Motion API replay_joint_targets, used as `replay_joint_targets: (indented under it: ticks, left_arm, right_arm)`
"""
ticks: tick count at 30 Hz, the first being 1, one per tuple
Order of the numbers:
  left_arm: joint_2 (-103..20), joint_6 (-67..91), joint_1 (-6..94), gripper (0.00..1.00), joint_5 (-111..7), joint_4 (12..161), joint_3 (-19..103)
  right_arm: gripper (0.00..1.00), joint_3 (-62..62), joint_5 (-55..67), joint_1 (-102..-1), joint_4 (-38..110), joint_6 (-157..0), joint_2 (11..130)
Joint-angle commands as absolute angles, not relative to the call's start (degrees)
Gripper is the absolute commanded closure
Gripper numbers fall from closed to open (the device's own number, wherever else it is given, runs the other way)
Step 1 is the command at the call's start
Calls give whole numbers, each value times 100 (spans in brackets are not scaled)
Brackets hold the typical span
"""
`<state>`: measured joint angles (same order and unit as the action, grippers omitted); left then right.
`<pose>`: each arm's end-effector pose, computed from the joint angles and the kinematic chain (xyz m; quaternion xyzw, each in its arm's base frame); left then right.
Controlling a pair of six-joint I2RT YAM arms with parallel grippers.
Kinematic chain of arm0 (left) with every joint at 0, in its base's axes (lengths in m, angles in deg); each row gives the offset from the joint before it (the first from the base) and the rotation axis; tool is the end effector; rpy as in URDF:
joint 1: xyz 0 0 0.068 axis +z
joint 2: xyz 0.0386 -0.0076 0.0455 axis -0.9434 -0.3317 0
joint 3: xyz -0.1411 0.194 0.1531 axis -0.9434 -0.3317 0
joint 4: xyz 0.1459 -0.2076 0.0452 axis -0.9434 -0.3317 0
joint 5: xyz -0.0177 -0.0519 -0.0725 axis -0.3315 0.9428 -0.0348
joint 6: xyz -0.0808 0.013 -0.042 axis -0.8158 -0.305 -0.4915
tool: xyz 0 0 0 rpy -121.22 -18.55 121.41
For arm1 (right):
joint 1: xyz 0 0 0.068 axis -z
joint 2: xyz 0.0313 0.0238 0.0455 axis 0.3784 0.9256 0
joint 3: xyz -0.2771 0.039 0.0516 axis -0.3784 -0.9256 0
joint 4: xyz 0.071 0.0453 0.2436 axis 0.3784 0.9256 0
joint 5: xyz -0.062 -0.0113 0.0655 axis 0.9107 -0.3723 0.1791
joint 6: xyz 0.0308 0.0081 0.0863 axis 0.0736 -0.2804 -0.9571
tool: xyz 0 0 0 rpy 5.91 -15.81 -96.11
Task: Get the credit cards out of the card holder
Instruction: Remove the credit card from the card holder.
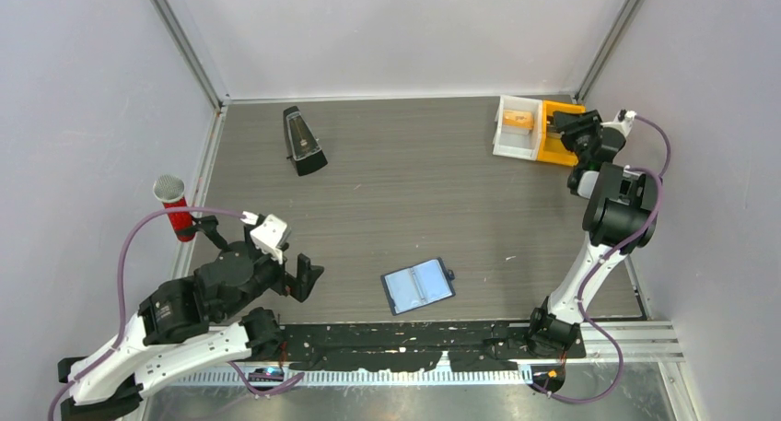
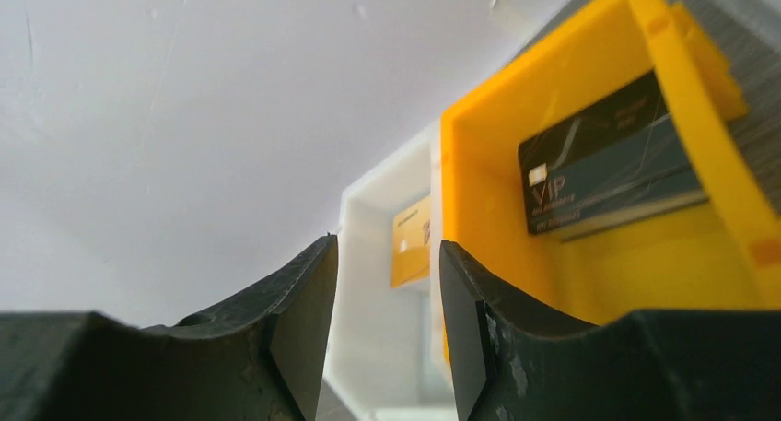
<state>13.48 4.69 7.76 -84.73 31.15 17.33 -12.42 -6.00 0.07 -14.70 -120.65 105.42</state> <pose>0.0673 -0.0572 0.3072 0.2068 0.8109 -0.2051 0.5076 0.4603 -0.1592 0.1971 0.3207 0.6483 0.2746 0.6336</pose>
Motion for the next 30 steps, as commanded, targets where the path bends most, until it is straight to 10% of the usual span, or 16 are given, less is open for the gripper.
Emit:
replay_joint_targets:
  ticks: [1,24,30]
  left_arm:
    - [1471,552,797,1,-8438,3424,1711]
    - [1818,491,795,1,-8138,3479,1642]
    - [1913,473,790,1,-8181,3477,1632]
  right_arm:
    - [49,-1838,-1231,20,-2537,-12969,10256]
    - [52,-4371,-2478,-1154,-1876,-12686,7925]
    - [49,-4088,-1180,-2768,1757,-10817,6460]
